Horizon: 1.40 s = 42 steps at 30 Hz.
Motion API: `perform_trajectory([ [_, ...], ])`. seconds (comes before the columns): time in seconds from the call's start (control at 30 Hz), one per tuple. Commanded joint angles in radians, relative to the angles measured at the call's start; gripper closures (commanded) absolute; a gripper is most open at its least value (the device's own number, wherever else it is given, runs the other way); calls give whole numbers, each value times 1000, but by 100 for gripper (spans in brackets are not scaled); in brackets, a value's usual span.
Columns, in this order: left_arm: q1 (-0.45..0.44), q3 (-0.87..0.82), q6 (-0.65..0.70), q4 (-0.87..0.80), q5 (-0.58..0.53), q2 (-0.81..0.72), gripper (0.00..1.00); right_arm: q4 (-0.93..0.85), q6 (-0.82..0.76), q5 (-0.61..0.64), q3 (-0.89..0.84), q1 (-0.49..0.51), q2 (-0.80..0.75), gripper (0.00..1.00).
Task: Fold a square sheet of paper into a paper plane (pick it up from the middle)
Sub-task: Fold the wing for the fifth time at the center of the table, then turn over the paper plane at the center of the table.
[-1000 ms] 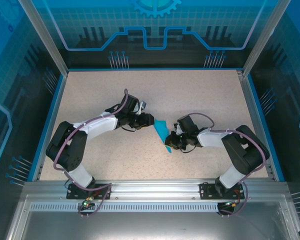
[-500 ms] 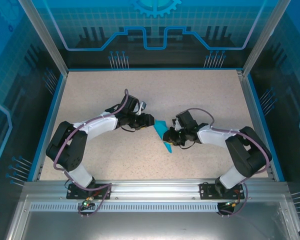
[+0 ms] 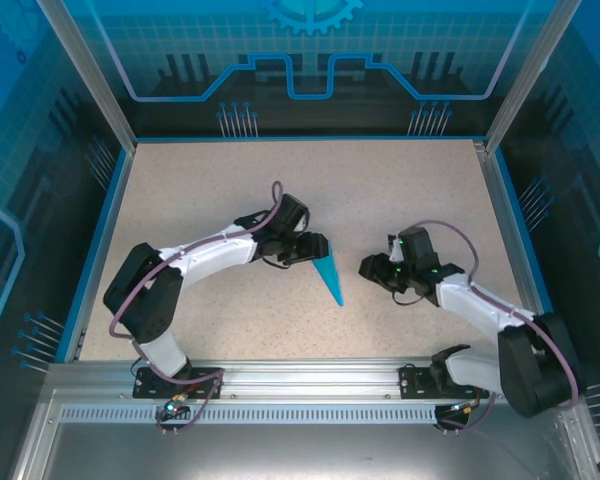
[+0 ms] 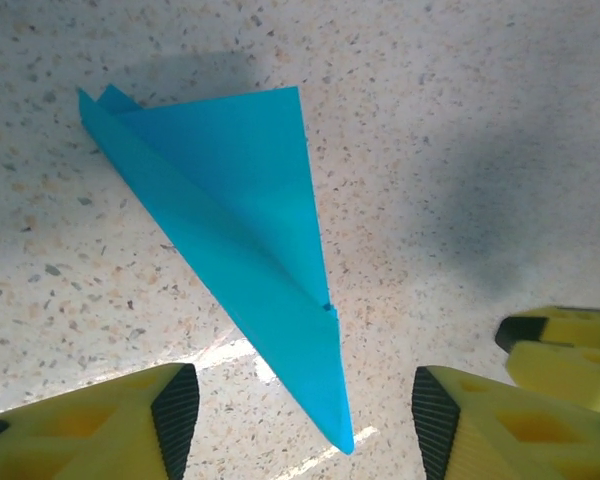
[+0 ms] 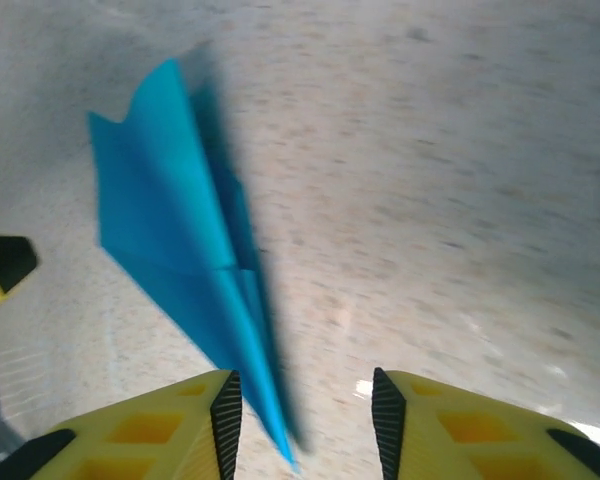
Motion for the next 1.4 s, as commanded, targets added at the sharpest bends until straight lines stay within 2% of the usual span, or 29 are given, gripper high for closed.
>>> perform_trajectory([
  [0.0, -68, 125, -49, -177, -170, 85, 36, 12, 19, -4, -102, -62, -99, 53],
  [0.23, -114, 302, -92, -334, -263, 223, 36, -22, 14, -6, -153, -81, -236, 44],
  [0.43, -117, 297, -146, -376, -347, 204, 35, -51, -49, -32, -107, -86, -198, 41],
  [0.57, -117, 290, -151, -357, -336, 207, 39, -23, -63, -53, -97, -85, -156, 40],
  [0.8, -112, 281, -152, -286, -273, 231, 39, -9, -89, -78, -78, -86, -96, 38],
  [1.17, -68, 201, -170, -212, -202, 194, 70, 36, -119, -143, -26, -76, 19, 37],
  [1.37, -49, 79, -140, -65, -139, 106, 90, 43, -133, -140, 23, -22, 69, 37],
])
